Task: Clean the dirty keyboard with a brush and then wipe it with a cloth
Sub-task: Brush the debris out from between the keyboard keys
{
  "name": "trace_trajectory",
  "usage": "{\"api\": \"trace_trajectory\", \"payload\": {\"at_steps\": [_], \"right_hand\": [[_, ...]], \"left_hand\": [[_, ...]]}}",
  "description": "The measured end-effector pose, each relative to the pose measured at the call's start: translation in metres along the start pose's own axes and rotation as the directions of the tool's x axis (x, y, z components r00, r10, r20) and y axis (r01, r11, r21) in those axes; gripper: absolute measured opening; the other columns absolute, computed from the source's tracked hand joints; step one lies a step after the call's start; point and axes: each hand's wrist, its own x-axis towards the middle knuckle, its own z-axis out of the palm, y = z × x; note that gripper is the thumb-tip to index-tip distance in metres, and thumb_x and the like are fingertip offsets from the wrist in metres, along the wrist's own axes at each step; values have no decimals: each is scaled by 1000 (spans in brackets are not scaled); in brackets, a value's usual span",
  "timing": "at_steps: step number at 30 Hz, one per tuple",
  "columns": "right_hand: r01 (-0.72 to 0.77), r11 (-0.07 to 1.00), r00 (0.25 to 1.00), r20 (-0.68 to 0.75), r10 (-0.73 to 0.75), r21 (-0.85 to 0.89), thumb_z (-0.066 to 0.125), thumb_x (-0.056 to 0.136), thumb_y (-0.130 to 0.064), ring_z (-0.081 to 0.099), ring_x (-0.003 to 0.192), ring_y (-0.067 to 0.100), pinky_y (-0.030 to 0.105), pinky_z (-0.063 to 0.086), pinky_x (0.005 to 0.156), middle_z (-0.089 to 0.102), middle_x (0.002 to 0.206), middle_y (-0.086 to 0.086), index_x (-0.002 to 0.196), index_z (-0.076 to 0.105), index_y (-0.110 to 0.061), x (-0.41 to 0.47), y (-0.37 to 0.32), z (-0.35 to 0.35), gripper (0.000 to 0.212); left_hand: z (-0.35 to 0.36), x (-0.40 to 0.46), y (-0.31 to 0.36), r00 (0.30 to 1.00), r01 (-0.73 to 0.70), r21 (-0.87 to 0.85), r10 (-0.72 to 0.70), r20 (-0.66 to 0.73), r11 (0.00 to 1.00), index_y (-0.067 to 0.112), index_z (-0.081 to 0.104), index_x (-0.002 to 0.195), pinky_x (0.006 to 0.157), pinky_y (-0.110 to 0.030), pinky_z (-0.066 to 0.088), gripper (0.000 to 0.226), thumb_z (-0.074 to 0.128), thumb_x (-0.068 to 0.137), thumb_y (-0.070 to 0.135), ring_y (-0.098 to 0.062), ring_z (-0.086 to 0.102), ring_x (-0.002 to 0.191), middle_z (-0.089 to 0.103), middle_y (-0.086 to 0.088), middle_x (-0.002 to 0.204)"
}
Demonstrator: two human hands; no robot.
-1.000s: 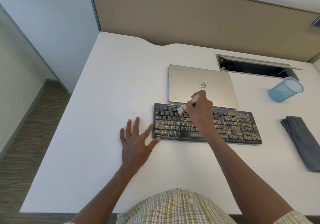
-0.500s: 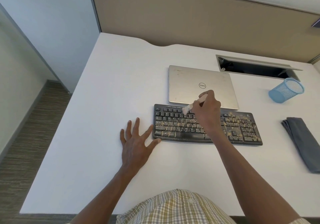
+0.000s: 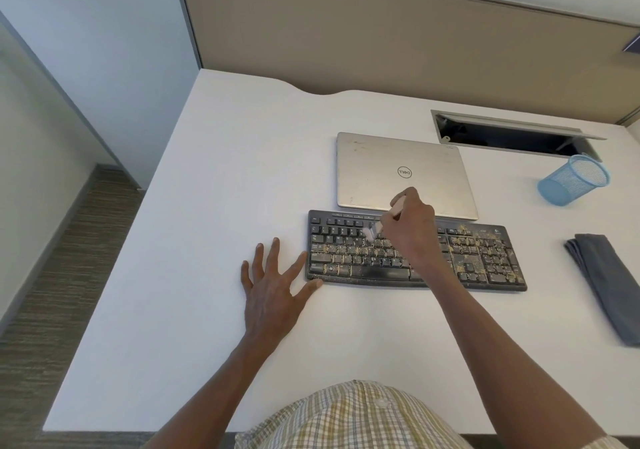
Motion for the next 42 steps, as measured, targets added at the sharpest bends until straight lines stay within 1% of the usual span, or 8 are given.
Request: {"api": "trace_trajectory", "payload": {"at_steps": [5,9,12,16,21,25,34,42], "right_hand": [[22,1000,999,-33,-21,15,55,92,-9,58,59,17,21,39,43,60,81,8,104,47,-11,2,-1,2,15],[-9,1000,1000,1,9,10,57,90,-10,64,63,20,28,49,46,59,82,7,104,47,-12,3,-4,2,17],[16,1000,1000,-8,-16,-11,56,91,-9,59,60,18,18,39,41,57,79,6,104,46,-11,3,-3,2,16],[-27,999,999,30,26,35,59,88,-10,68,68,25,40,57,53,60,83,8,102,48,-12,4,-1,-4,18],[55,998,990,-135,-51,24,54,93,-7,54,55,12,15,36,42,59,78,6,105,48,-8,-2,3,-4,14],[38,998,999,-24,-39,-54,55,91,-7,58,57,18,24,41,43,58,76,9,104,47,-7,-2,7,-8,15],[11,999,999,-31,-12,-47,57,89,-8,62,64,26,32,47,46,61,80,12,103,47,-8,1,4,-11,17],[28,998,999,-33,-29,-47,55,90,-8,58,60,22,23,36,43,58,77,8,104,47,-9,1,2,-9,16]], "left_hand": [[0,0,0,1000,-3,13,3,6,1000,47,47,147,123,-57,6,68,33,90,81,-30,3,157,16,-6,169],[0,0,0,1000,2,-3,-2,5,1000,46,48,147,123,-58,6,67,34,90,81,-30,2,157,16,-6,169],[1,0,0,1000,-3,7,3,8,1000,47,47,147,123,-57,5,66,35,91,81,-30,2,157,15,-5,169],[0,0,-1,1000,-2,-1,2,0,1000,47,48,146,123,-58,7,66,35,90,80,-31,4,157,17,-6,169],[-1,-1,0,1000,-2,-3,2,-6,1000,46,49,146,123,-58,6,68,32,90,82,-31,4,157,18,-7,169],[0,0,0,1000,-1,4,1,1,1000,47,48,146,123,-57,5,68,33,90,82,-30,3,157,17,-6,169],[-1,0,1,1000,2,-2,-2,5,1000,47,48,146,123,-57,5,68,33,89,82,-31,3,157,18,-7,169],[-2,0,1,1000,3,-2,-3,14,1000,47,47,146,123,-57,5,69,32,89,83,-30,2,157,16,-6,169]]}}
